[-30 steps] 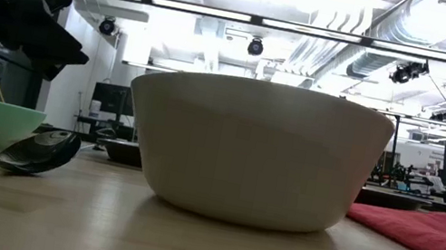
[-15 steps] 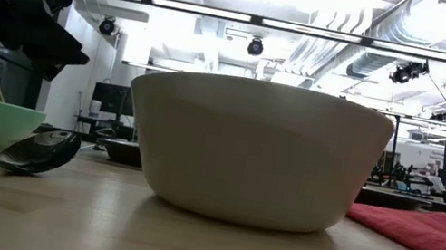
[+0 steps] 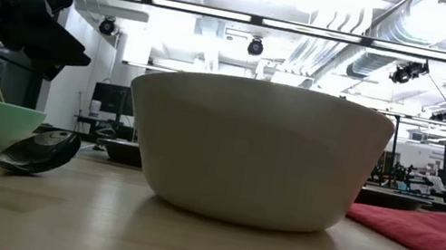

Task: Set up tray
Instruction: Put the orange mug on the brown tray

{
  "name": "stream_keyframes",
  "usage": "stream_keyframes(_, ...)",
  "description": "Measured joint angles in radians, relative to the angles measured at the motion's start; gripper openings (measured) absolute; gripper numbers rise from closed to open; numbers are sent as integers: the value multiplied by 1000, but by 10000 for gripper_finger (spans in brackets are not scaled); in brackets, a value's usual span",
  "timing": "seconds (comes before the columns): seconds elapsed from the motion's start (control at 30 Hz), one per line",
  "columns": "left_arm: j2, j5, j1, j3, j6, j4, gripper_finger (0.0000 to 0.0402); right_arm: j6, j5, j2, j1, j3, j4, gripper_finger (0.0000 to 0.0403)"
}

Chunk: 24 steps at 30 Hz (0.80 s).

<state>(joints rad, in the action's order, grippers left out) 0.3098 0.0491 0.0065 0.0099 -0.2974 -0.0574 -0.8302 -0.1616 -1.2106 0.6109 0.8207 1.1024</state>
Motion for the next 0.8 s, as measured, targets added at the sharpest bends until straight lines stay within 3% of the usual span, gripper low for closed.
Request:
stream_keyframes(0.43, 0, 1, 0, 0, 0, 0, 145, -8, -2, 0, 0, 0, -2, 99)
stream_keyframes(0.63, 0, 1, 0, 0, 0, 0, 145, -62, -65, 0, 0, -67, -50, 99)
stream_keyframes(0.8, 0, 1, 0, 0, 0, 0, 145, -89, -53, -1, 0, -89, -70, 99)
